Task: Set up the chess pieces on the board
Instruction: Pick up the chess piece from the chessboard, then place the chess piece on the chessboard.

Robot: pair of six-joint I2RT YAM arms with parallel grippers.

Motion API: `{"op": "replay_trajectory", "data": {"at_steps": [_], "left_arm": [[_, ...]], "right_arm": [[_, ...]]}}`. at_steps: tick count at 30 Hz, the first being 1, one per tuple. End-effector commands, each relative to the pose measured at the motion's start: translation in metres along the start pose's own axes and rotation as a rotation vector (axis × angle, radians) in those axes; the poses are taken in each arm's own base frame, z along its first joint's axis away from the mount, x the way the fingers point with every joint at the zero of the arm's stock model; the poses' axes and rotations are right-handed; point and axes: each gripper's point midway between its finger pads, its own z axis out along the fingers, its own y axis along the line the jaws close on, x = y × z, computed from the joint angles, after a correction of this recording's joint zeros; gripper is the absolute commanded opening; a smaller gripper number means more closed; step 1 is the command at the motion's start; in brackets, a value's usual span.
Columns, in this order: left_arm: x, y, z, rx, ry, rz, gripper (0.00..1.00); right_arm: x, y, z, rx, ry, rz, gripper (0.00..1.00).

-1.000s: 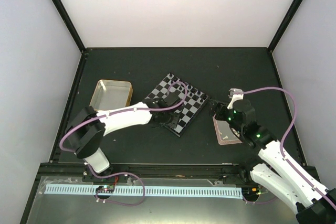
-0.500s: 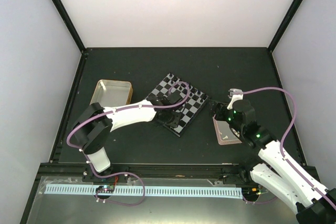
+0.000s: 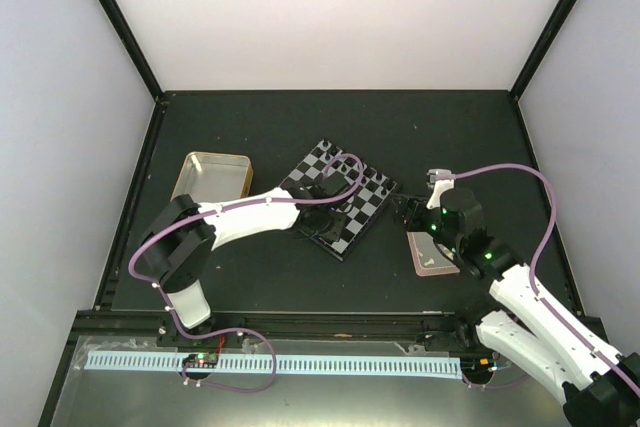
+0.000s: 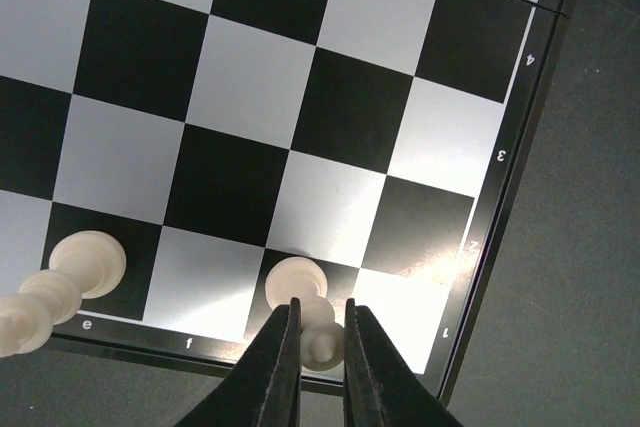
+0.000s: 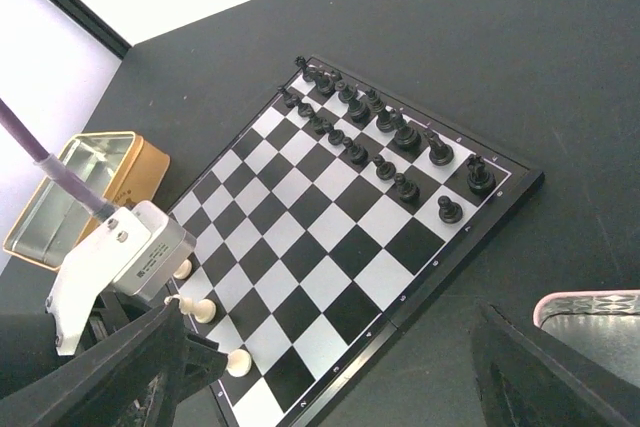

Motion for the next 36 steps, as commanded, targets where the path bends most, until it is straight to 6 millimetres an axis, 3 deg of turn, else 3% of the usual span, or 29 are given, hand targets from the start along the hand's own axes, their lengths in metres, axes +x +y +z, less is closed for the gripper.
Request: {"op": "replay_trajectory", "data": {"at_steps": [1, 10, 15, 20, 27, 36], "left_arm": [[-0.015, -0.001, -0.022, -0.006, -0.043, 0.012, 0.07], [-0.041, 0.014, -0.084, 0.012, -0.183, -0.031, 0.08], [-0.05, 0.046, -0.097, -0.02, -0.234, -0.123, 0.08], [-0.045, 0.077, -0.082, -0.042, -0.212, -0.202, 0.09], [-0.031, 0.081, -0.046, 0.015, -0.129, -0.239, 0.09], [-0.027, 0.088, -0.016, -0.012, -0.092, -0.243, 0.09]], "right_arm": [[-0.009, 0.002, -0.005, 0.0, -0.04, -0.001, 0.78], [-0.017, -0.009, -0.014, 0.049, -0.115, 0.022, 0.78], [-0.014, -0.01, -0.011, 0.049, -0.099, 0.03, 0.78], [-0.011, -0.011, -0.009, 0.052, -0.09, 0.032, 0.78], [-0.01, -0.011, -0.006, 0.054, -0.079, 0.033, 0.78], [-0.007, -0.014, -0.005, 0.067, -0.07, 0.031, 0.78]]}}
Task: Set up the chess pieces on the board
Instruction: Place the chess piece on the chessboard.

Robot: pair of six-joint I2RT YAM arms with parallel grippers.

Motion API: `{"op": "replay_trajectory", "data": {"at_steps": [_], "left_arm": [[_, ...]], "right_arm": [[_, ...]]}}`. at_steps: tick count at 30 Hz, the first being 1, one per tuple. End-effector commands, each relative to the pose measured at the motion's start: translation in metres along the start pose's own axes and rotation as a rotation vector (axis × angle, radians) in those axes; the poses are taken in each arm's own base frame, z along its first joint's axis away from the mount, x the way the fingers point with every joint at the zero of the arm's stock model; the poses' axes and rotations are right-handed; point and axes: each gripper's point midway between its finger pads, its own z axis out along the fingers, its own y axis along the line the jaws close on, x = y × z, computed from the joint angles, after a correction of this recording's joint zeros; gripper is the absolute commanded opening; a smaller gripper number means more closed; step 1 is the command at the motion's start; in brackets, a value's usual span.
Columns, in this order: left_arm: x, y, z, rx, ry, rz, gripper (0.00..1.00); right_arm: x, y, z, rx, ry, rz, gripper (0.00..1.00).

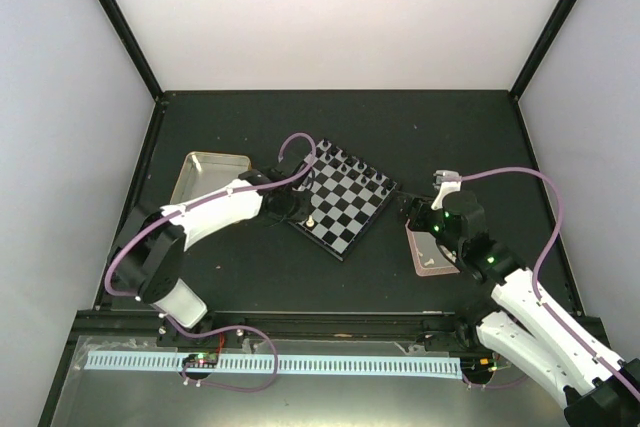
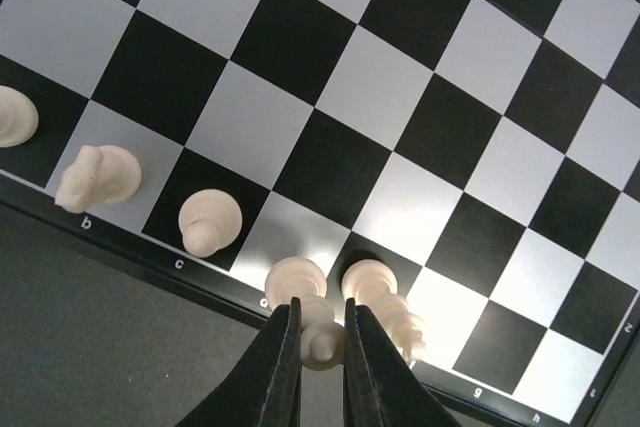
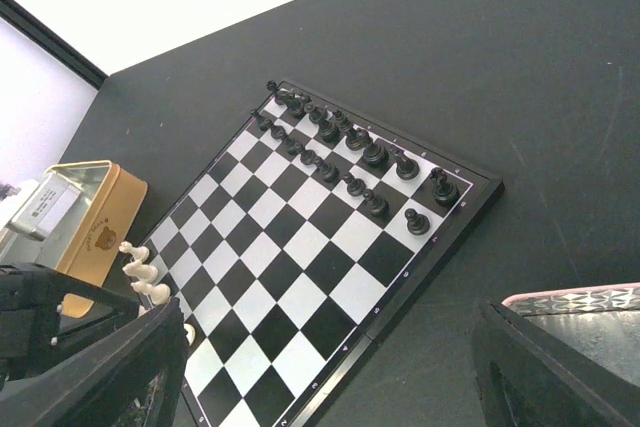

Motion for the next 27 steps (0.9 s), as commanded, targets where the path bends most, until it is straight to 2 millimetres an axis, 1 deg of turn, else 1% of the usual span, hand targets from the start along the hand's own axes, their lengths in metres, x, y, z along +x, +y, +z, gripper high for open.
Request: {"op": "replay_trajectory", "data": {"at_steps": [1, 6, 11, 16, 18, 23, 27], "left_arm": [[-0.006, -0.003, 0.012, 0.024, -0.015, -0.013, 0.09], [-0.008, 0.001, 0.021, -0.009, -0.014, -0.008, 0.09], [-0.002, 0.006, 0.031, -0.034, 0.015, -0.005, 0.12], [0.0, 0.007, 0.024, -0.027, 0.016, -0.005, 0.2], [0.0, 0.007, 0.02, -0.024, 0.008, -0.002, 0.19], [-0.002, 0.008, 0.017, -0.037, 0.006, 0.002, 0.09], [0.0, 0.01, 0.016, -0.046, 0.015, 0.003, 0.08]], "right_arm": [[-0.001, -0.002, 0.001, 0.01, -0.015, 0.005, 0.78], [0.0, -0.003, 0.002, 0.015, -0.009, 0.002, 0.78], [0.001, -0.004, 0.002, 0.018, -0.006, 0.002, 0.78], [0.0, -0.004, 0.001, 0.018, -0.009, 0.002, 0.78], [0.0, -0.003, 0.0, 0.016, -0.013, 0.004, 0.78], [0.001, -0.003, 0.002, 0.015, -0.008, 0.006, 0.78], [0.001, -0.003, 0.002, 0.014, -0.007, 0.008, 0.78]]}}
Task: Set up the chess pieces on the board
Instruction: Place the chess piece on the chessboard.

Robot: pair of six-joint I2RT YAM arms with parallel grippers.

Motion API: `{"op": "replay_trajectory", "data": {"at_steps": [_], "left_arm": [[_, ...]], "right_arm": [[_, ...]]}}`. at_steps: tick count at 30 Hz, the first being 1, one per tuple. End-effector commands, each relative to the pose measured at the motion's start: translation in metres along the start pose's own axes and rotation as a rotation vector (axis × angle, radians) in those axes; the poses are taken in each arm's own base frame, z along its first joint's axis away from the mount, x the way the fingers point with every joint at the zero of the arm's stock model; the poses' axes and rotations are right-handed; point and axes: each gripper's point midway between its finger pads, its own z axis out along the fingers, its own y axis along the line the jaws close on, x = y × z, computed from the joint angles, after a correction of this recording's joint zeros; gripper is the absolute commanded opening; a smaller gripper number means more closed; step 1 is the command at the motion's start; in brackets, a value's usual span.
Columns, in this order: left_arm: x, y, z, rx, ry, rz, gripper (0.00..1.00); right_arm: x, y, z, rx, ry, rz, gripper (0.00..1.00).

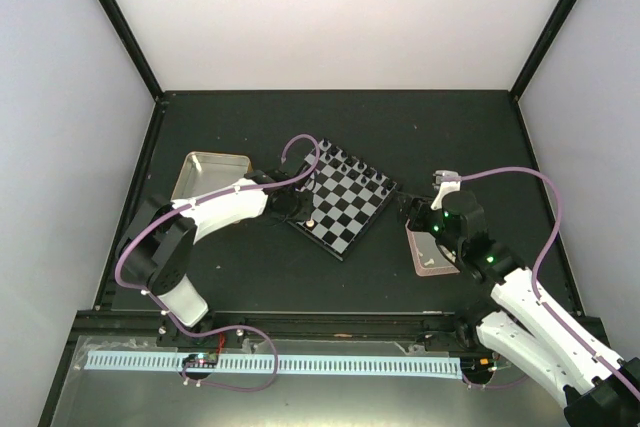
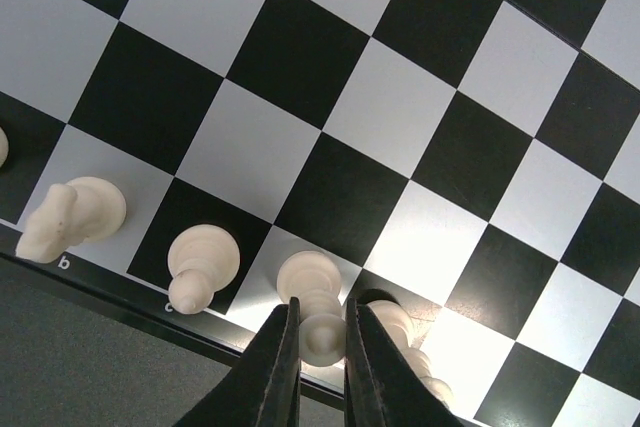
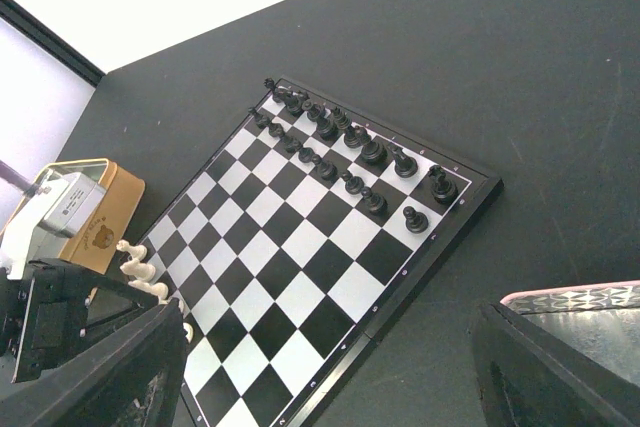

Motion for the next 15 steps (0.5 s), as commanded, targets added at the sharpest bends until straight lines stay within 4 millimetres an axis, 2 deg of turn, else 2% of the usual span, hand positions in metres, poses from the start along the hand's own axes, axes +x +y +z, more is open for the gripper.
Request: {"op": "replay_trajectory", "data": {"at_steps": [1, 9, 15], "left_arm": [[0.002, 0.008, -0.007, -0.035, 0.013, -0.002, 0.08], [0.008, 0.008, -0.009, -0.028, 0.033, -0.003, 0.11], [0.003, 0.001, -0.01, 0.007, 0.02, 0.003, 0.2]], "right_arm": [[0.0, -0.003, 0.0, 0.011, -0.012, 0.008, 0.78], [0.0, -0.003, 0.0, 0.011, -0.013, 0.011, 0.78], [0.0, -0.004, -0.002, 0.016, -0.016, 0.013, 0.78]]}}
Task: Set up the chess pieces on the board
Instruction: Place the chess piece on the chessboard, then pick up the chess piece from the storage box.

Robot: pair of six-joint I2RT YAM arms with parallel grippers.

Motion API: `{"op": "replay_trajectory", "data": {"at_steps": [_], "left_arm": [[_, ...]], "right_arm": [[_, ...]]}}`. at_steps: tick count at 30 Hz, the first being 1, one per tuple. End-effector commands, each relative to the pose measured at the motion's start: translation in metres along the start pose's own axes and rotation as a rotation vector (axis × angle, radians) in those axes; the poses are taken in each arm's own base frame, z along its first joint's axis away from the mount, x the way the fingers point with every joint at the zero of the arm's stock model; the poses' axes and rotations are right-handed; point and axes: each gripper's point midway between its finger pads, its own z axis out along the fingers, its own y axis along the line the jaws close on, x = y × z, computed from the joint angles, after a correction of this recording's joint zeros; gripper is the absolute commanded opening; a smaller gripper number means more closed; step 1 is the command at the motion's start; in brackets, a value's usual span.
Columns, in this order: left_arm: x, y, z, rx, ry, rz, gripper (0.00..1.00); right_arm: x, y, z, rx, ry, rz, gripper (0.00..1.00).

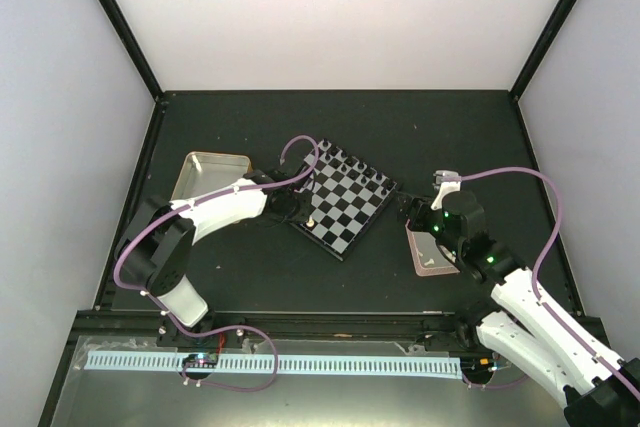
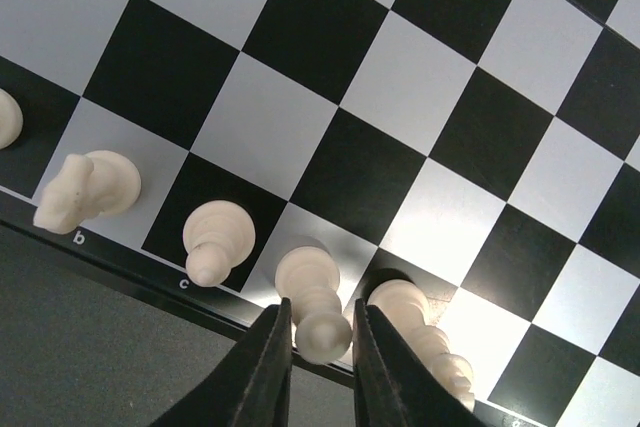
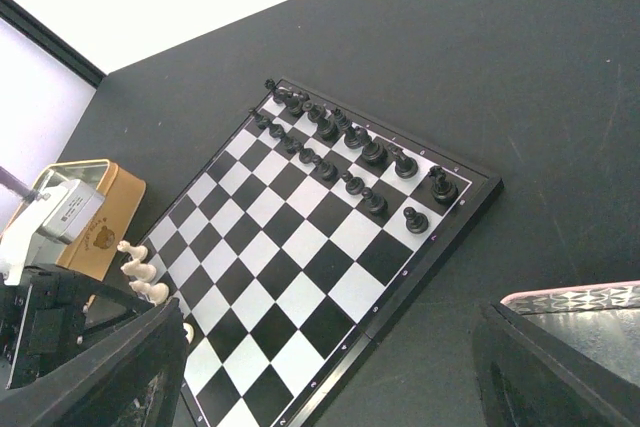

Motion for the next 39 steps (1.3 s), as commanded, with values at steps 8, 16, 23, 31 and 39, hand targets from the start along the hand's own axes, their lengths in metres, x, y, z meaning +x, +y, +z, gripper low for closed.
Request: {"op": "replay_trajectory", "data": {"at_steps": [8, 16, 23, 31, 39], "left_arm": [[-0.009, -0.009, -0.021, 0.041, -0.017, 0.002, 0.29], [-0.026, -0.011, -0.089, 0.115, -0.181, -0.019, 0.44], [-0.052, -0.025, -0.165, 0.278, -0.475, 0.047, 0.49], [-0.056, -0.02, -0.204, 0.35, -0.714, 0.095, 0.59], [-0.053, -0.019, -0.196, 0.34, -0.685, 0.107, 0.61]], "right_arm": [[-0.005, -0.015, -0.005, 0.084, -0.037, 0.032, 0.78], [0.001, -0.092, -0.01, 0.51, 0.026, 0.119, 0.75], [0.024, -0.158, -0.015, 0.753, 0.149, 0.24, 0.6], [0.039, -0.194, 0.005, 0.814, 0.238, 0.393, 0.52], [0.05, -0.208, 0.022, 0.877, 0.296, 0.415, 0.41]]}}
